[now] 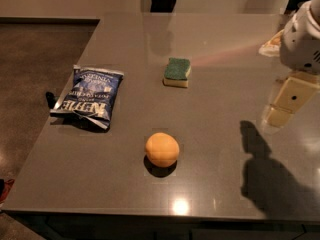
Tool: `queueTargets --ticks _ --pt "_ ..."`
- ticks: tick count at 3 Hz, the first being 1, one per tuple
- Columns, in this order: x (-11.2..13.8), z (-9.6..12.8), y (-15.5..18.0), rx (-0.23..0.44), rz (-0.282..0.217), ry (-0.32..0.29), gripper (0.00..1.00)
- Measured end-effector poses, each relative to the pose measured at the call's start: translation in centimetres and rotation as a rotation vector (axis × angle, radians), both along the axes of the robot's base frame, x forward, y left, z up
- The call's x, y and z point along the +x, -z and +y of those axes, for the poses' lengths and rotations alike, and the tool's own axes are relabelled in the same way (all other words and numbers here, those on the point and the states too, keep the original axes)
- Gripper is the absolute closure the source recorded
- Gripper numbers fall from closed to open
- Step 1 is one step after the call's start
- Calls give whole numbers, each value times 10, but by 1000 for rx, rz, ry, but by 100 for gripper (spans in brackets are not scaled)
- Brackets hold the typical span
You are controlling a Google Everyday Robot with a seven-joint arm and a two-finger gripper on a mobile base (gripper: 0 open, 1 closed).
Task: Move orange near sponge
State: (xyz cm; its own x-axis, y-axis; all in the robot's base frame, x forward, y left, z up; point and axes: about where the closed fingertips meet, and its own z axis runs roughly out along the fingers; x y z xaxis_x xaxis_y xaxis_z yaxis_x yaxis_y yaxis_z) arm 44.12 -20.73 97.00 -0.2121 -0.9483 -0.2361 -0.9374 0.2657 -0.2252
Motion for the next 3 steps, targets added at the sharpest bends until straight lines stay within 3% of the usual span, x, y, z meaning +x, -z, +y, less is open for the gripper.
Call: queueTargets --ticks 2,3 --pt "-11 54 43 252 104 -84 0" --pt "-27 104 51 460 155 -178 0"
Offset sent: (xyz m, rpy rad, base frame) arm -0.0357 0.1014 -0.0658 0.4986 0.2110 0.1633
